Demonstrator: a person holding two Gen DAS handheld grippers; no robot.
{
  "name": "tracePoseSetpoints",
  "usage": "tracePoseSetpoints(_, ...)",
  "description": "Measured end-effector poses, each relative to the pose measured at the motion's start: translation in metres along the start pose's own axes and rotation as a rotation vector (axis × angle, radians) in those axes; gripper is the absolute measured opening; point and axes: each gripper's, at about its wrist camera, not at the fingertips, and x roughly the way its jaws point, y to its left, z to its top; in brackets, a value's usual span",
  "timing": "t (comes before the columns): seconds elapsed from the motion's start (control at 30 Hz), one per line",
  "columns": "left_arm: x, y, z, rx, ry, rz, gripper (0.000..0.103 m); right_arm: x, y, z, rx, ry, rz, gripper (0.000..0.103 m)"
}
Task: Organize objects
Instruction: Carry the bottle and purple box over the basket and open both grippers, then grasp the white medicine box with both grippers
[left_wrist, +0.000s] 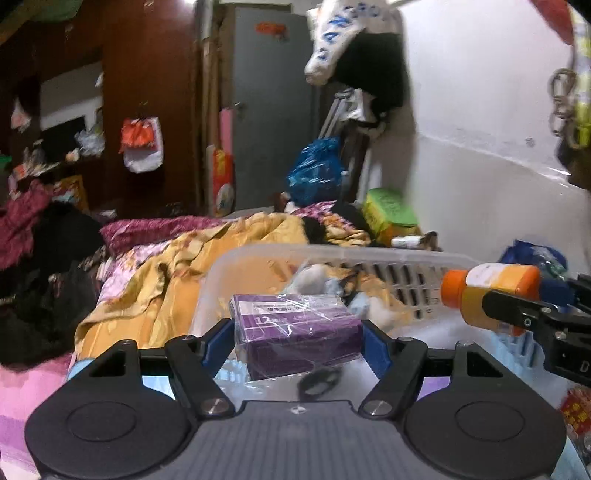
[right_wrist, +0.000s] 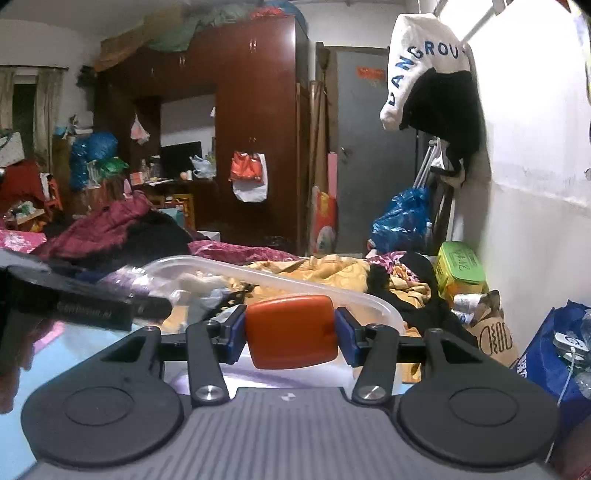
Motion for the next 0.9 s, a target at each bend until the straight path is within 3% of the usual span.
tracePoseSetpoints(0.23, 0.008, -0.005, -0.011, 0.042, 0.014, -0.041, 0.077, 0.019, 0.0, -0.005, 0.006, 0.082, -0.026, 0.053)
tracePoseSetpoints(0.37, 0.001, -0.011, -0.022, 0.1, -0.019, -0.027, 0.086, 0.021, 0.001, 0.0, 0.012, 0.103, -0.025, 0.057)
tracePoseSetpoints(0.43, -0.017, -0.009, -0.024, 0.082, -0.084, -0.028, 0.094, 0.012, 0.002, -0.001, 0.003, 0.076, -0.046, 0.086)
tracePoseSetpoints(0.47, -0.029, -0.007, -0.025, 0.07, -0.119, -0.041, 0.101, 0.009, 0.0, 0.0, 0.004, 0.049, -0.051, 0.091)
tracePoseSetpoints(0.53, -0.056, -0.004, -0.032, 0.061, -0.186, -0.081, 0.103, -0.01, -0.004, 0.004, 0.023, -0.022, -0.043, 0.103)
tracePoseSetpoints(0.63, -0.092, -0.002, -0.059, 0.09, -0.246, -0.119, 0.103, -0.047, -0.01, -0.005, 0.072, -0.089, 0.001, 0.103)
tracePoseSetpoints(0.73, -0.11, 0.003, -0.094, 0.075, -0.253, -0.16, 0.103, -0.08, -0.012, -0.033, 0.09, -0.117, 0.067, 0.103)
tracePoseSetpoints(0.9, -0.117, 0.025, -0.159, 0.034, -0.202, -0.219, 0.103, -0.106, -0.003, -0.101, 0.103, -0.077, 0.152, 0.103)
